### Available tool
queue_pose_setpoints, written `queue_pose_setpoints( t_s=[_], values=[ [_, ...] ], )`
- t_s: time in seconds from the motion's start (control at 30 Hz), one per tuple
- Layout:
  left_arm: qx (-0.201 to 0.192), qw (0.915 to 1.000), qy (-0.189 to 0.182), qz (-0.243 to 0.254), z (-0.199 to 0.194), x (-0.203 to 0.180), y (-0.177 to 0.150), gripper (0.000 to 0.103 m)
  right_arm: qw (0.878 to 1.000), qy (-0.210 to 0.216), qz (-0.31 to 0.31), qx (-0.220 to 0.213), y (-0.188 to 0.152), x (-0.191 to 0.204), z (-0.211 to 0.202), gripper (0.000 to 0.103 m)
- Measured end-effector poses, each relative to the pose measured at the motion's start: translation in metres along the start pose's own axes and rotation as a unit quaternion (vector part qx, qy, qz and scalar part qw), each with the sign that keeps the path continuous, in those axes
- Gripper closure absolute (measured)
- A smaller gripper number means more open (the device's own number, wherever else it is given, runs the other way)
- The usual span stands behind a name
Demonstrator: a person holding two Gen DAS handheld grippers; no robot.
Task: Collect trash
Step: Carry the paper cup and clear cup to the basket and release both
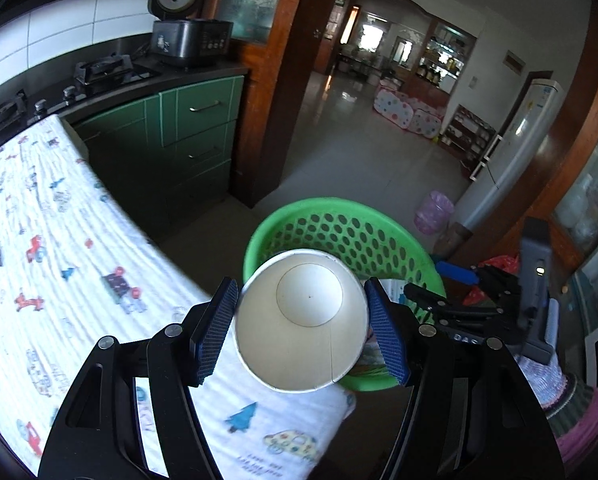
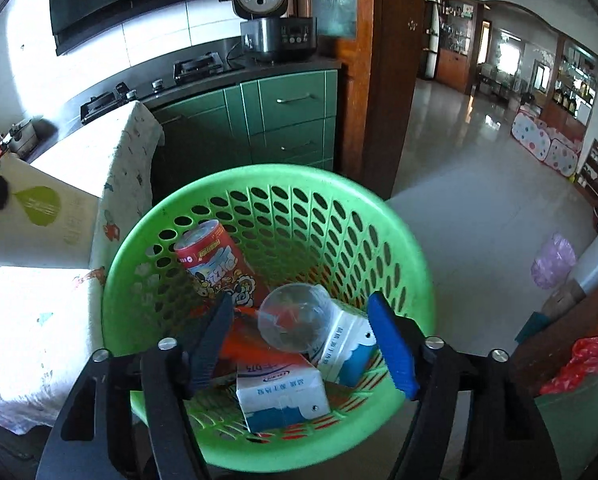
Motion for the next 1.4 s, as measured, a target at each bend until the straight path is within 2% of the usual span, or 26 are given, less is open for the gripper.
queue_pose_setpoints(
  t_s=[0.17, 0.47, 0.67, 0.93, 1.03, 1.13, 1.4],
  values=[
    [0.014, 0.9997, -0.017, -0.008, 0.019, -0.013, -0.002, 0.039, 1.0, 0.006, 0.01, -0.014, -0.005, -0.01, -0.019, 0.034],
    [0.044, 0.9986, -0.022, -0.017, 0.054, -0.024, -0.017, 0.038, 0.999, 0.027, 0.04, -0.022, -0.028, -0.021, -0.044, 0.031],
    [0.06, 0.9978, -0.02, -0.02, 0.066, -0.026, -0.028, 0.033, 0.998, 0.038, 0.052, -0.017, -0.043, -0.018, -0.046, 0.031],
    [0.056, 0.9981, -0.017, -0.017, 0.062, -0.026, -0.031, 0.03, 0.997, 0.053, 0.062, -0.015, -0.051, -0.009, -0.051, 0.031],
    [0.048, 0.9985, -0.02, -0.019, 0.057, -0.027, -0.031, 0.024, 0.996, 0.056, 0.061, -0.019, -0.051, -0.006, -0.056, 0.031],
    [0.046, 0.9985, -0.021, -0.022, 0.051, -0.025, -0.033, 0.024, 0.996, 0.056, 0.06, -0.025, -0.051, -0.001, -0.062, 0.031],
    [0.021, 0.9995, -0.001, -0.025, 0.015, -0.02, -0.039, 0.018, 0.996, 0.063, 0.061, -0.03, -0.055, 0.012, -0.076, 0.03]
  ],
)
Point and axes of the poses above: each gripper's, at about its wrist camera, not at the fingertips, and z roughly the way its jaws point, x to its left, y to its top, the point moved 10 cm from there along z, roughly the way its jaws point, and after that the axes turned 6 degrees about -y, right-handed, at the moved point
